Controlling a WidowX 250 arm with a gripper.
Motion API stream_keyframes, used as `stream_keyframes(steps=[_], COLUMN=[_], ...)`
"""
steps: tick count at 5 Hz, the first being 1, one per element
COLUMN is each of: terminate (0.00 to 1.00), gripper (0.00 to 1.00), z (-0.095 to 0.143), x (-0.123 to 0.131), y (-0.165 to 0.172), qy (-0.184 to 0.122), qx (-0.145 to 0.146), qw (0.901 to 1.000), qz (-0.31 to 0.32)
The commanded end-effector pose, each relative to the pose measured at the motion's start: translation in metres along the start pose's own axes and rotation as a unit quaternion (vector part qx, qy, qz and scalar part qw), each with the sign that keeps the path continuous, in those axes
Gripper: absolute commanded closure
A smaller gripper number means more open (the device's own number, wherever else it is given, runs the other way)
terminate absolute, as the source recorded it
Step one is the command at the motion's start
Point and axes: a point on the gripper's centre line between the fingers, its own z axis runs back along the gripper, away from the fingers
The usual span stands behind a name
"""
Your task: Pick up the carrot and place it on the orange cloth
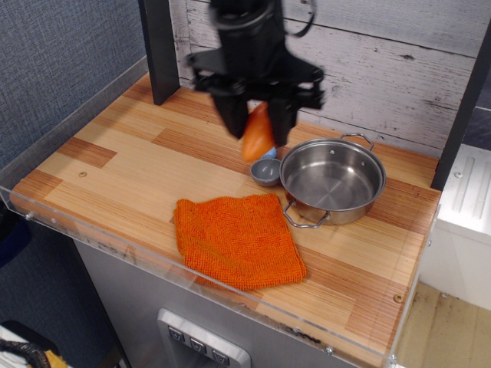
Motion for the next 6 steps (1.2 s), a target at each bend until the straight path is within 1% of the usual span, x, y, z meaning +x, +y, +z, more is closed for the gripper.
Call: stream_keyframes(steps=[1,2,3,4,5,6], terminate=[0.00,0.00,0.00,0.00,0.00,0.00], gripper=[1.00,1.00,1.00,1.00,1.00,1.00], z=[-0.006,-0.024,-0.042,-0.051,-0.055,-0.058], x=[-0.027,-0.029,-0.030,-0.036,-0.047,-0.056], y=[0.006,0.005,0.005,0.010,0.017,0.021], qy=[-0.004,0.004,0.022,0.037,0.049,0.054], qx=[-0.016,-0.011,-0.018,-0.003,0.005,0.004], qw=[0.9997,0.9998,0.9996,0.9993,0.9985,0.9979], qz=[0.015,0.016,0.009,0.011,0.024,0.035])
